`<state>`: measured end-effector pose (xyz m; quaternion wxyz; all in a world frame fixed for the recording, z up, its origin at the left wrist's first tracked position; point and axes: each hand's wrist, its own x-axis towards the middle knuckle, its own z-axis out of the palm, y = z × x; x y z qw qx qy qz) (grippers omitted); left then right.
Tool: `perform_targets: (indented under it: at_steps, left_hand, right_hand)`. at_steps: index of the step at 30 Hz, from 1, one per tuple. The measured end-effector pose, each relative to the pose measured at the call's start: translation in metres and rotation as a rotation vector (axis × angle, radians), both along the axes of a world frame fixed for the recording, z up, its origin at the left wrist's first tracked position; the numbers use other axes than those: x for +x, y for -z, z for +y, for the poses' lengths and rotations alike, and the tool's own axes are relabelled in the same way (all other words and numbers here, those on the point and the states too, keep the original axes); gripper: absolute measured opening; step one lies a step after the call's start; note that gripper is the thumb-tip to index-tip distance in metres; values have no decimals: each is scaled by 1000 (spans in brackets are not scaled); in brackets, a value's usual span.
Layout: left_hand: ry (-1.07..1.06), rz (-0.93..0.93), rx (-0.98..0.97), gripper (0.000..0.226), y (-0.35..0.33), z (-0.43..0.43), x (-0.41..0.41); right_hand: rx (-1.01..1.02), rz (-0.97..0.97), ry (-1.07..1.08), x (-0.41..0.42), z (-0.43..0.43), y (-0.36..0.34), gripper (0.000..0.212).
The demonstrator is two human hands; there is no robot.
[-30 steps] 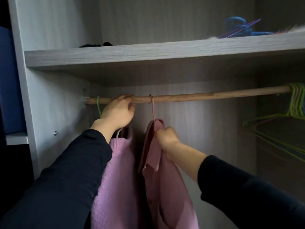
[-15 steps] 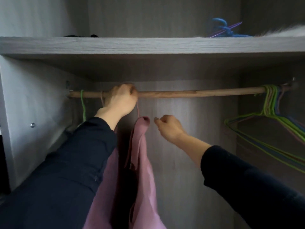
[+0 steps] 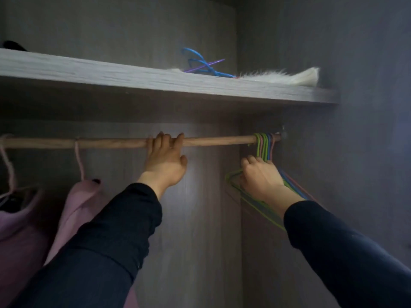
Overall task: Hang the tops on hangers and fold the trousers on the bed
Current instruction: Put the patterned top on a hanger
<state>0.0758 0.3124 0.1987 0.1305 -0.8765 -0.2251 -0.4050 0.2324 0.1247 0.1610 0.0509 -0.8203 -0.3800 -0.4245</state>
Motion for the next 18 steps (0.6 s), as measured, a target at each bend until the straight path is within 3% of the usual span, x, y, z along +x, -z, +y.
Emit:
perform_targets:
  at_steps: [3,8,13,18]
  left_hand:
    - [-15,-68,71,67,10,8,7]
    - [8,-144,101,66,14,10,12]
    - [-12,-143,99,67,15,8,10]
    - [-19,-135,82,67,14,5,10]
  right_hand:
    - [40,23,112,18,-13,3,38]
    - [6,30,159,28,-15,6,29]
    - [56,230,60,21,-14,-15,9]
    - [274,450,-124,9,-6,-41,15]
